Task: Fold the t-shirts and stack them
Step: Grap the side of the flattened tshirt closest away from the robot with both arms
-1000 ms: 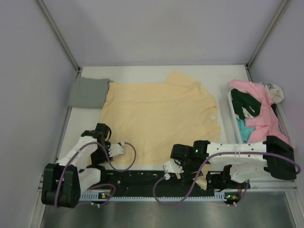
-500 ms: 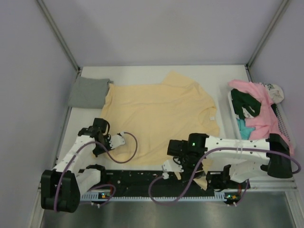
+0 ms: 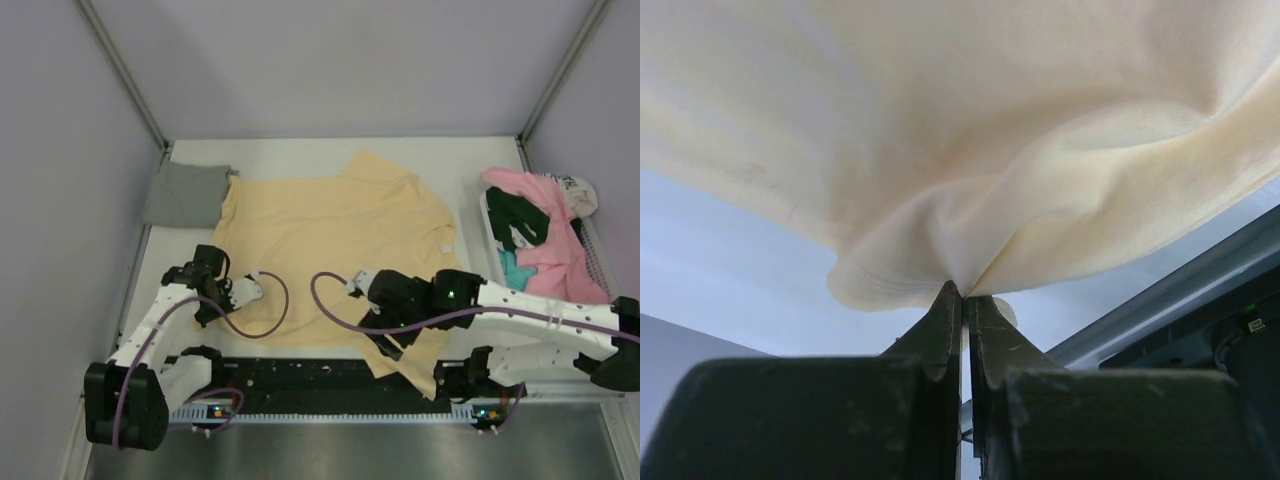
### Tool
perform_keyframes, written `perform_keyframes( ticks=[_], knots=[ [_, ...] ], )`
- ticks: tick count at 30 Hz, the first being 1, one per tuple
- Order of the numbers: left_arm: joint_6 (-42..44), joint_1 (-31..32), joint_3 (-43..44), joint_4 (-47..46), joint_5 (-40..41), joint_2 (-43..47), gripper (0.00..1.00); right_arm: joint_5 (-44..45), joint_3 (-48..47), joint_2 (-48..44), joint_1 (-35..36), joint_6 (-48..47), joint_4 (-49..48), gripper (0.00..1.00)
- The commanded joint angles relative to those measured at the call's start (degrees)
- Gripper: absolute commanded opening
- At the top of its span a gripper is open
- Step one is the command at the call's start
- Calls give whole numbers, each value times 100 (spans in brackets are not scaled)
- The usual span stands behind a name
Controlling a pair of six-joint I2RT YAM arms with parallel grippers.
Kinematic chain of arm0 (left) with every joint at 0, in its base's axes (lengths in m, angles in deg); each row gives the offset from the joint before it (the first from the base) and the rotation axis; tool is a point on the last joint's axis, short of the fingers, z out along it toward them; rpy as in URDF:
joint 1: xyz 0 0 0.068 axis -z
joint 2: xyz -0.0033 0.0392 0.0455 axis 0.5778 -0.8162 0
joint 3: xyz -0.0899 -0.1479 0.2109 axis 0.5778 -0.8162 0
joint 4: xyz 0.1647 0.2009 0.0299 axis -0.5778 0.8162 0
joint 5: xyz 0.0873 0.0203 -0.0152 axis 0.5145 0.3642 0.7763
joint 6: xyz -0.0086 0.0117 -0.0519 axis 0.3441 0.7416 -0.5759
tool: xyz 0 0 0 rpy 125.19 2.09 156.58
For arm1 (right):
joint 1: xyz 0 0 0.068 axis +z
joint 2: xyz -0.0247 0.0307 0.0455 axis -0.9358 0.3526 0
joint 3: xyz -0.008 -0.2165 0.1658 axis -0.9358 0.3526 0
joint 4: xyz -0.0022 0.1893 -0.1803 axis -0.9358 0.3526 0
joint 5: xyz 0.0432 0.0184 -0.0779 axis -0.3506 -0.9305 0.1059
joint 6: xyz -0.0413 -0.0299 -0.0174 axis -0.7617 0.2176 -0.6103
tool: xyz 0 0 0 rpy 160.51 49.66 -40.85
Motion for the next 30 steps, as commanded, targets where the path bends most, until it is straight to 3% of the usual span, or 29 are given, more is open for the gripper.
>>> perform_keyframes(
  ticks=[1, 2, 4, 11, 17, 19, 20, 21, 22, 24, 27, 30],
  knots=[
    [-115, -13, 263, 208, -57, 28, 0, 566, 1660, -1054, 2, 3009, -16, 75],
    [-115, -13, 289, 217, -48, 10, 0, 645, 1907, -1266, 10, 3318, -43, 83],
    [-115, -13, 333, 226, -22, -25, 0, 768, 2233, -1530, 2, 3680, -52, 88],
    [-194, -13, 333, 243, 13, -139, 0, 41, 2744, -1629, 19, 3515, -912, 84],
    [-414, -13, 447, 375, 101, -148, 0, -497, 3087, -1356, 19, 3611, -974, 80],
    [-475, -13, 491, 410, 110, -148, 0, -489, 3148, -1268, 19, 3690, -1001, 70],
    [-502, -13, 517, 445, 110, -157, 0, -471, 3201, -1216, 11, 3716, -1001, 59],
    [-528, -13, 535, 463, 101, -166, 0, -454, 3253, -1172, 2, 3777, -992, 44],
    [-555, -13, 561, 481, 93, -166, 0, -392, 3289, -1180, 10, 3874, -1001, 23],
    [-581, -13, 614, 507, 49, -183, 0, -270, 3316, -1206, -16, 3989, -1001, 0],
    [-607, -13, 745, 516, -39, -262, 0, 194, 3070, -1355, -392, 3709, -896, 0],
    [-643, -13, 939, 411, -144, -464, 0, 460, 2570, -1487, -1436, 2998, -1018, 0]
  ],
)
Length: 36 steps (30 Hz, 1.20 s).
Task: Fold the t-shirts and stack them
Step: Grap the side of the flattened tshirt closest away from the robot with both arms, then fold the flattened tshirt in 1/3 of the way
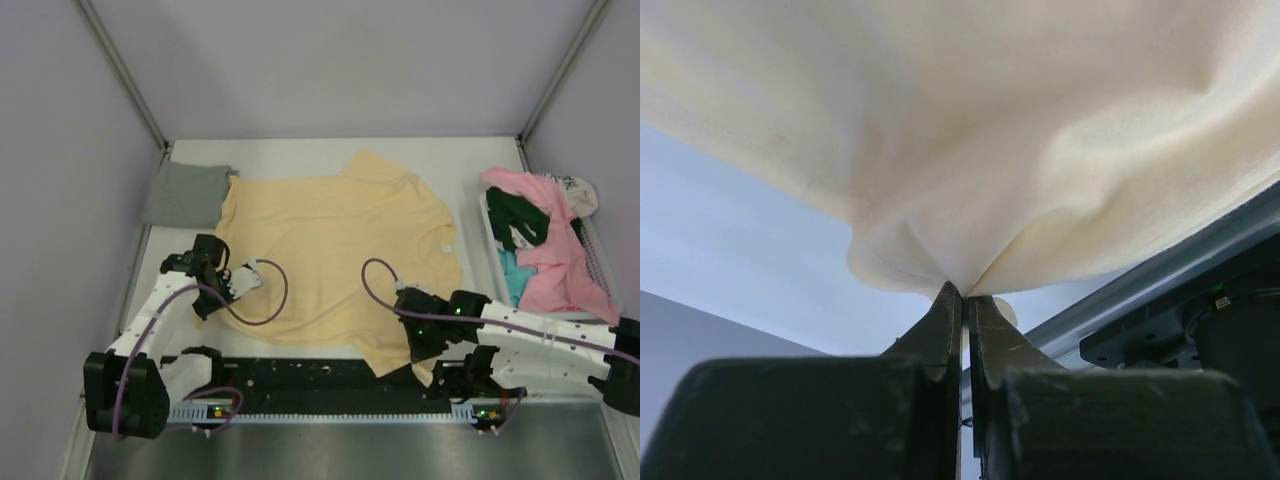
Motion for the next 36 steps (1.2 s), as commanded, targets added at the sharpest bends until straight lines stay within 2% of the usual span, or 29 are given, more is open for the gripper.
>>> perform_keyframes(
  ticks=[1, 5, 9, 14, 18, 23, 28, 36],
  knots=[
    [-155, -13, 517, -51, -241, -344, 0, 609, -830, -255, -1388, -931, -303, 0],
    [-304, -13, 957, -235, -540, -775, 0, 1022, -1069, -308, -2444, -1740, -1303, 0],
    [-480, -13, 1369, -542, -426, -1372, 0, 864, -1130, 78, -3586, -2399, -2394, 0],
    [-647, -4, 2160, -701, -461, -2180, 0, 1654, -1287, 806, -4037, -3708, -3661, 0],
    [-736, -4, 2530, -789, -339, -2708, 0, 1735, -1674, 1571, -4221, -4439, -3811, 0],
    [-832, -4, 2663, -1044, 443, -3192, 0, 1637, -2078, 2099, -4345, -4992, -3803, 0],
    [-1280, -13, 2856, -1264, 1068, -3588, 0, 1910, -2378, 2530, -4362, -5214, -3619, 0],
    [-1711, -13, 3040, -1386, 1217, -3869, 1, 1919, -2676, 2970, -4485, -5345, -3469, 0]
  ],
)
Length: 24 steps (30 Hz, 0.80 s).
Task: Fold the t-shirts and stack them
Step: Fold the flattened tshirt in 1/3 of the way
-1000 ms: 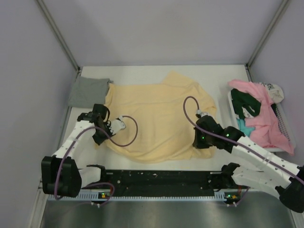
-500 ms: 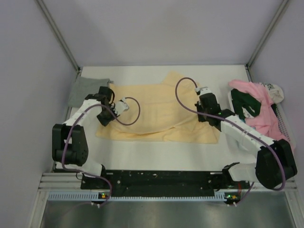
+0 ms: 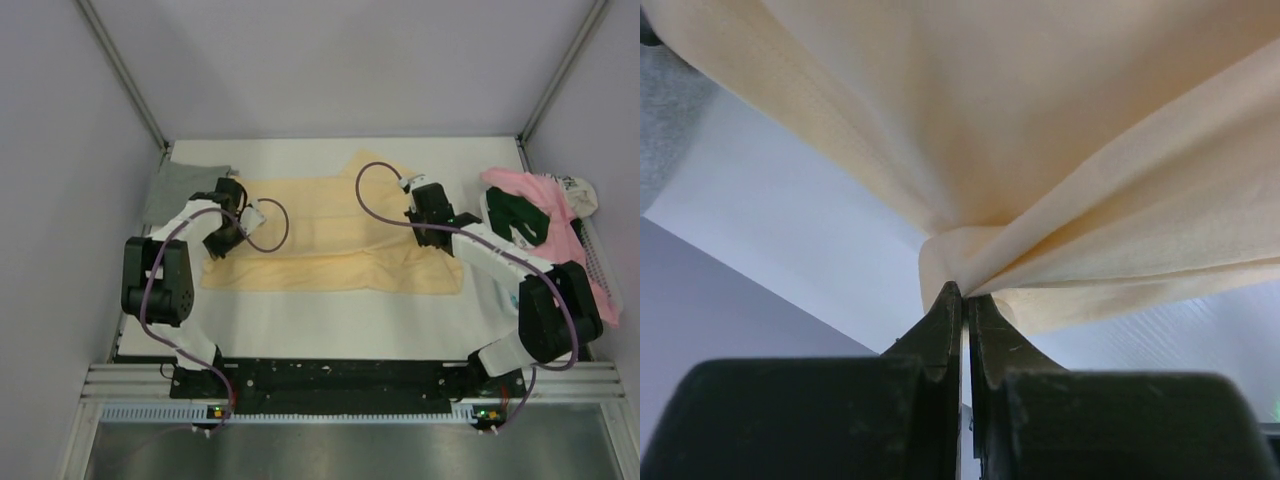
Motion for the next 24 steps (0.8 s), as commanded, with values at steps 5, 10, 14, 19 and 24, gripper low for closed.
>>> perform_keyframes(
  ticks=[5, 10, 14, 19, 24],
  knots=[
    [-422, -17, 346, -623, 525, -253, 10, 155, -807, 653, -145, -444, -59, 0],
    [-440, -17, 364, -913, 798, -394, 24, 243, -992, 900, -153, -515, -50, 0],
    [-405, -44, 469, -1457, 1088, -332, 39, 269, -1290, 1198, -153, -400, -50, 0],
    [-343, -465, 1240, -1943, 1159, -393, 45, 339, -2229, 2137, -276, -226, 20, 9],
    [-72, -571, 1358, -1600, 835, 44, 44, 497, -3416, 2720, -513, 618, 898, 41]
  ],
)
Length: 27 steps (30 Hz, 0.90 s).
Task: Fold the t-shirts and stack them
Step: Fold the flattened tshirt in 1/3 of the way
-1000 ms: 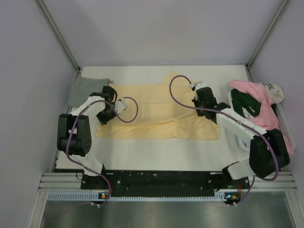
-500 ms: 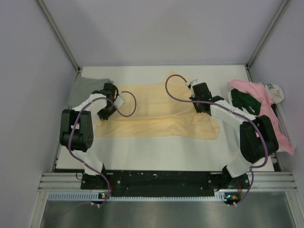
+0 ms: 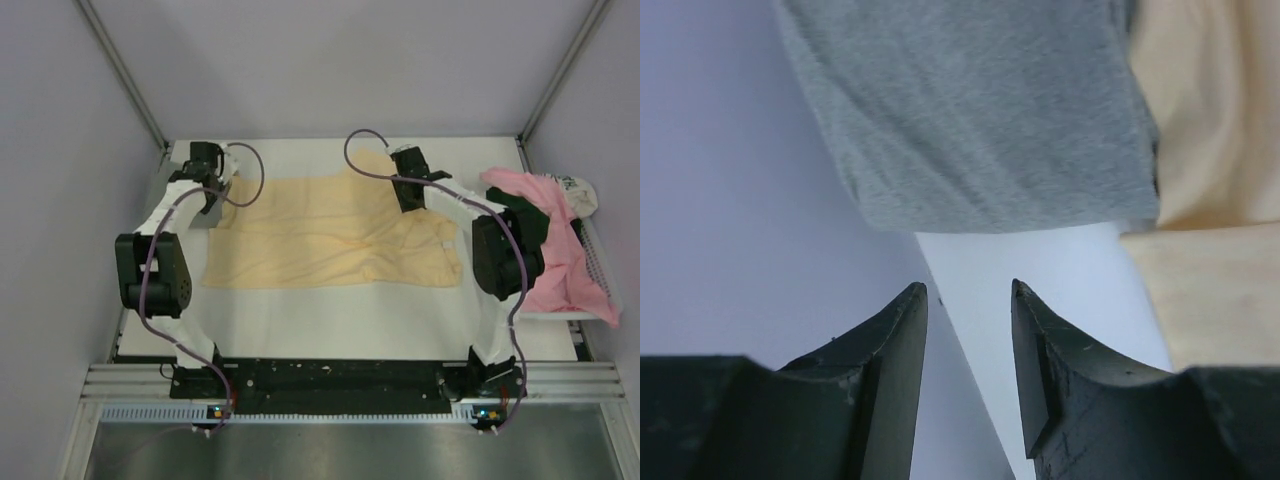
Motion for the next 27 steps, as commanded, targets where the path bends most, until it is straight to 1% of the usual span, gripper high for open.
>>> perform_keyframes(
  ticks=[1, 3, 4, 5, 6, 8, 9, 10, 11, 13, 17, 19, 20, 21, 23, 24, 26, 27],
  knots=[
    [368, -86, -94, 76, -454, 670, 44, 266, -913, 38, -280, 841, 748, 42],
    [710, -86, -471, 393, -1157, 1153, 45, 213, -835, -452, -280, 1035, 845, 44],
    [956, -86, -673, 594, -1596, 1399, 47, 204, -721, -742, -280, 1288, 924, 48],
    [1263, -86, -928, 796, -1940, 1680, 48, 204, -555, -1006, -280, 1448, 968, 54],
    [1518, -86, -1156, 946, -2343, 1935, 50, 231, -353, -1322, -280, 1702, 1004, 62],
    [2011, -77, -1727, 1123, -2750, 2357, 53, 187, 209, -1938, -280, 2159, 1065, 84],
    [2248, -86, -1956, 1158, -2908, 2525, 55, 100, 603, -2262, -289, 2396, 1039, 93],
    [2468, -77, -2211, 1167, -2997, 2674, 57, -14, 981, -2501, -289, 2599, 1022, 98],
    [2644, -77, -2457, 1168, -3085, 2798, 58, -207, 1298, -2738, -306, 2722, 978, 98],
    [2935, -86, -2801, 1115, -3129, 2904, 61, -375, 1888, -3073, -306, 3064, 951, 95],
    [3129, -86, -3197, 694, -2902, 2800, 62, -16, 2986, -3583, -376, 3952, 899, 83],
    [3164, -77, -3312, 544, -2805, 2650, 63, -6, 3400, -3768, -482, 4366, 794, 76],
    [3191, -86, -3347, 509, -2770, 2545, 64, -50, 3593, -3830, -500, 4446, 628, 75],
    [3208, -86, -3382, 474, -2726, 2431, 64, 2, 3743, -3865, -500, 4516, 504, 74],
    [3208, -95, -3478, 342, -2655, 2238, 66, 256, 3964, -3848, -587, 4727, 380, 69],
    [3200, -103, -3531, 246, -2620, 2158, 68, 292, 4034, -3787, -648, 4771, 362, 67],
    [3156, -112, -3619, 79, -2567, 2009, 68, 284, 4131, -3673, -815, 4868, 301, 61],
    [3130, -104, -3654, -1, -2541, 1921, 68, 257, 4201, -3585, -894, 4894, 249, 56]
  ],
)
